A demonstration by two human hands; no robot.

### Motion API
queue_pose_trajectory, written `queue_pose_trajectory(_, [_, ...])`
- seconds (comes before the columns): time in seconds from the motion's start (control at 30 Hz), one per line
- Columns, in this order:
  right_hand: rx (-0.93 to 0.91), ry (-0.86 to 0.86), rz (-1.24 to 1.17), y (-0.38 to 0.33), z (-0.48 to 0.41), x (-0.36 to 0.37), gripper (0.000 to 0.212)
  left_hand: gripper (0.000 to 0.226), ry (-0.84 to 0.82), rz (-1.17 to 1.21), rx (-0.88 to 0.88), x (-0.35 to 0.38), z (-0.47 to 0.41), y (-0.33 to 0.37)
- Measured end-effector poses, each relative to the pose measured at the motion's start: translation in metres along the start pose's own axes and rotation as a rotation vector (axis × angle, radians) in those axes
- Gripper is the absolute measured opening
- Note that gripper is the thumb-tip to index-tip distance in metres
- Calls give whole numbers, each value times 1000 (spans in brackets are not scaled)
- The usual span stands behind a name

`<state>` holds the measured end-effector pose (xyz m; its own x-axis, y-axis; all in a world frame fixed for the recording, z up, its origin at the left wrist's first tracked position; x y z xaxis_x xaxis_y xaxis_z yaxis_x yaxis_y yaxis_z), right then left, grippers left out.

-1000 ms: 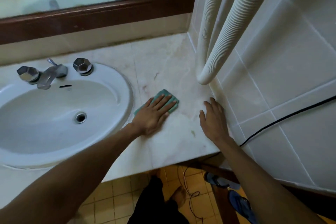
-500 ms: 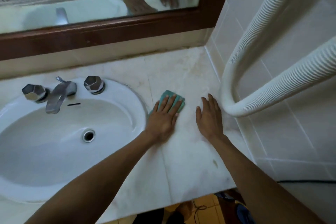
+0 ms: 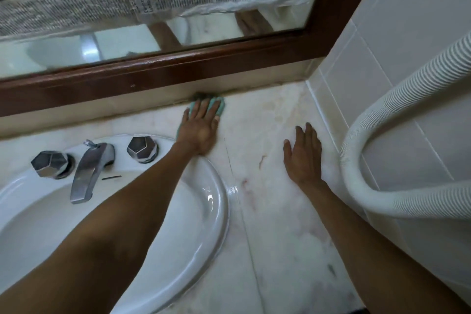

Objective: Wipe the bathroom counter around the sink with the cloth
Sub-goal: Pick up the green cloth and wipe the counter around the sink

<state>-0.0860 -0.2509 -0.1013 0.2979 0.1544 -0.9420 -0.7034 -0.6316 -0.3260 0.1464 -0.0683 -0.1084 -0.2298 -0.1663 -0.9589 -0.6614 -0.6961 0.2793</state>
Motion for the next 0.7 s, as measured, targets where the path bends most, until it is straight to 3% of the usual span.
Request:
queue_pose_trajectory(0.1, [31,0,-8,-2,-8,2,53,56,33,15,-174,0,1,-3])
queue_pose_trajectory(0.17, [37,-3,-6,-2,-10,3,53,58,86,88,-354,4,2,16])
queue_pose_trajectory(0.23, [30,8,6,0,-11,1,52,59,90,167,-414,15,-2,51])
queue_pose_trajectory(0.3, [16,11,13,4,-9,0,51,59,38,150,-251,28,-7,96])
queue_pose_trajectory(0.37, [8,22,32,13,-8,-3,51,59,-45,92,29,36,-5,123])
queue_pose_trajectory(0.43, [-10,33,55,22,-7,-5,51,57,-95,72,284,37,4,119])
queue_pose_trajectory(0.5, [-30,44,50,29,-7,-7,52,55,-79,18,420,30,10,98])
queue_pose_trajectory(0.6, [-45,59,35,32,-7,-7,52,54,-28,-3,325,20,-9,73])
queue_pose_trajectory(0.7, [-35,83,32,32,-5,-6,51,56,23,7,74,23,-33,93])
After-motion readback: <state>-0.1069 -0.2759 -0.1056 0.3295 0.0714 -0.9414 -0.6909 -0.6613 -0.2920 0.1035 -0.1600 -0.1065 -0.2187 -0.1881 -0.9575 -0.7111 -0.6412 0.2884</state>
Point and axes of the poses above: each hand's wrist, its own z-axis away from the middle knuckle, its own x-axis out of the palm, y = z × x, the point moved 10 cm from there along -z, towards the middle knuckle, and after that the axes turned 6 degrees about y, right-handed, at the moved point
